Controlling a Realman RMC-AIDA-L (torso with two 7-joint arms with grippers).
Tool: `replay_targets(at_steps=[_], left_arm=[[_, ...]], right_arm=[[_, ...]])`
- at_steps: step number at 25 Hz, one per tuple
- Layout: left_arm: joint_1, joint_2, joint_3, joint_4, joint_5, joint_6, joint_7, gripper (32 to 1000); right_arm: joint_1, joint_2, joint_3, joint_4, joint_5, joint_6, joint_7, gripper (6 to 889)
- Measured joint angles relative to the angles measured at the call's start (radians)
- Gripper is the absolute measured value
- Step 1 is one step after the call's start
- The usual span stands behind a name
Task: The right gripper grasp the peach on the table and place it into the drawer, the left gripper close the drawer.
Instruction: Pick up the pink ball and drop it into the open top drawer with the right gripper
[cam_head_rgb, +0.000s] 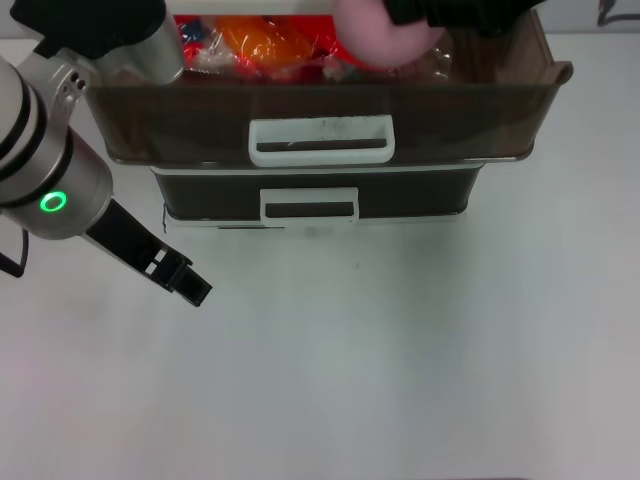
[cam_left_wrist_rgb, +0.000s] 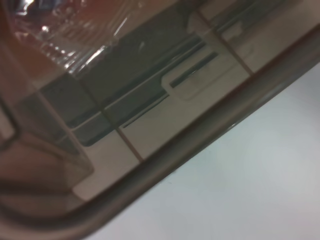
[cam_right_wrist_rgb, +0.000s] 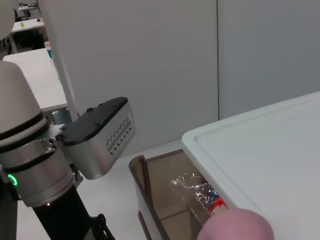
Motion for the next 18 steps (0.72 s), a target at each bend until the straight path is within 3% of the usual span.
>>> replay_targets(at_steps=[16,18], left_arm=[[0.004,-0.0009,0.0,0.005,-0.022,0.003,0.003,798],[0.004,-0.0006,0.0,0.005,-0.026,0.003,0.003,798]], right_arm=[[-0.003,0.0,-0.01,0.004,-0.013,-0.032,0.015,103],[-0.003,-0.001,-0.01,0.006,-0.013,-0.033,0.018,155]])
